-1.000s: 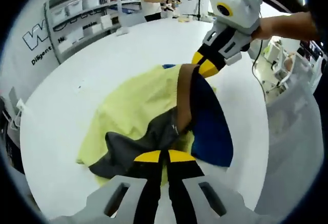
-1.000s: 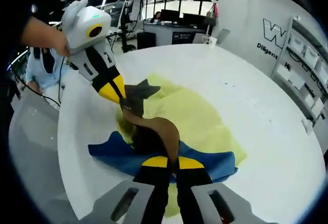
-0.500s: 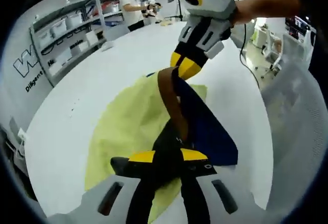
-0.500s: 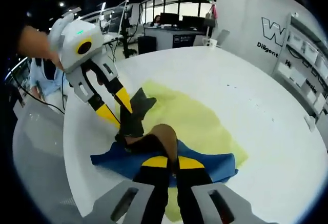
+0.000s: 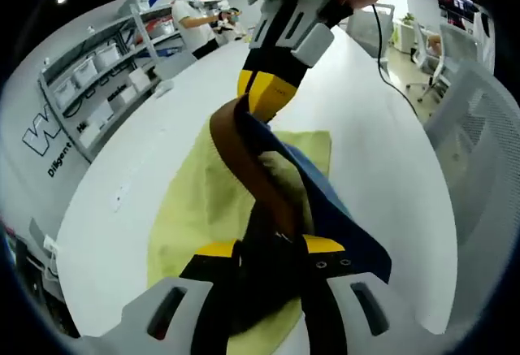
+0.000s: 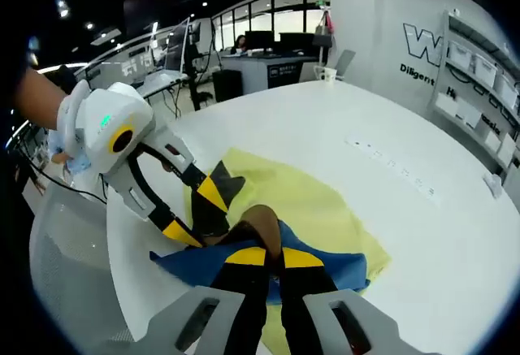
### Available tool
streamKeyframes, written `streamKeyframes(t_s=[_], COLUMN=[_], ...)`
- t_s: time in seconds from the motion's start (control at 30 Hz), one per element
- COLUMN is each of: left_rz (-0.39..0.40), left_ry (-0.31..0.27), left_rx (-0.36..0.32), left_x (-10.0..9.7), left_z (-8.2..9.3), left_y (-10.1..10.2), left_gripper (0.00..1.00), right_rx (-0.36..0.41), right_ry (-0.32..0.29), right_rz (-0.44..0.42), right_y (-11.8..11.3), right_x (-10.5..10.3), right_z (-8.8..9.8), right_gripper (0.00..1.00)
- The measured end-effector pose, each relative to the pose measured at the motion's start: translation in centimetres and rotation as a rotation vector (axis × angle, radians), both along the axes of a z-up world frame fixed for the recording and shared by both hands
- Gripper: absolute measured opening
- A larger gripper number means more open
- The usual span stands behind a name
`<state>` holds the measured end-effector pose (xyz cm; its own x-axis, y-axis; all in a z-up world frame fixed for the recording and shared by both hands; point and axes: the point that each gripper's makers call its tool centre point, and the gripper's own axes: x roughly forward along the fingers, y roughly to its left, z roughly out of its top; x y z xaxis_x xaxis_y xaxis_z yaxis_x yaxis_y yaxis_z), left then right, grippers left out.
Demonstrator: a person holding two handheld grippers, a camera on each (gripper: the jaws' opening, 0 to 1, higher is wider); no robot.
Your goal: Fold the garment on the visible template until the final outline fits inside the template.
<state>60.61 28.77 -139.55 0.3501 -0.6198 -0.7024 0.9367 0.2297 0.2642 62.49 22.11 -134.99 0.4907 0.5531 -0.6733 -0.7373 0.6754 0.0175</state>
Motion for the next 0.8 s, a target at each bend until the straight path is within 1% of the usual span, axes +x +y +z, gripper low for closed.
streamKeyframes(t_s=[0.13,0.17,0.23,0.27,0.3,0.37,0.47,0.6,0.63,0.7,0.77,0.8], left_rz=[0.009,0.014,0.043,0.068,0.081,0.084,0.056,0.015,0.002,0.008,0.030,0.034], left_ry=[-0.006,-0.011,0.000,0.025,0.033,0.029,0.013,-0.005,-0.010,-0.007,-0.005,-0.003], left_rx=[-0.002,0.004,0.010,0.008,0.007,0.010,0.013,0.051,0.060,0.060,0.044,0.038], left_x=[0.3,0.5,0.9,0.9,0.9,1.1,0.6,-0.3,-0.4,-0.4,-0.2,-0.2], left_z=[0.1,0.1,-0.1,-0.2,-0.2,-0.4,-0.7,-2.0,-2.2,-2.4,-2.1,-1.8], left_y=[0.2,0.3,0.7,0.9,1.1,1.2,0.9,0.6,0.6,0.5,0.4,0.4], left_gripper=[0.28,0.25,0.15,0.10,0.10,0.10,0.13,0.25,0.25,0.20,0.15,0.11], right_rx=[0.003,0.009,0.012,0.012,0.012,0.023,0.041,0.056,0.059,0.063,0.062,0.059], right_ry=[-0.005,-0.004,-0.003,-0.002,0.002,0.021,0.036,0.043,0.043,0.044,0.042,0.041], right_rz=[0.002,0.001,-0.002,-0.003,-0.005,-0.018,-0.033,-0.047,-0.050,-0.053,-0.054,-0.056], right_y=[-0.2,-0.2,-0.2,-0.3,-0.3,-0.4,-0.4,-0.3,-0.3,-0.2,-0.2,-0.3], right_x=[0.0,0.0,-0.1,-0.1,-0.2,-0.3,-0.4,-0.2,-0.1,-0.1,-0.1,-0.2], right_z=[0.3,0.4,0.4,0.3,0.2,0.0,-0.1,0.2,0.3,0.5,0.6,0.5], right_gripper=[0.00,0.00,0.00,0.00,0.00,0.00,0.00,0.00,0.00,0.00,0.00,0.00])
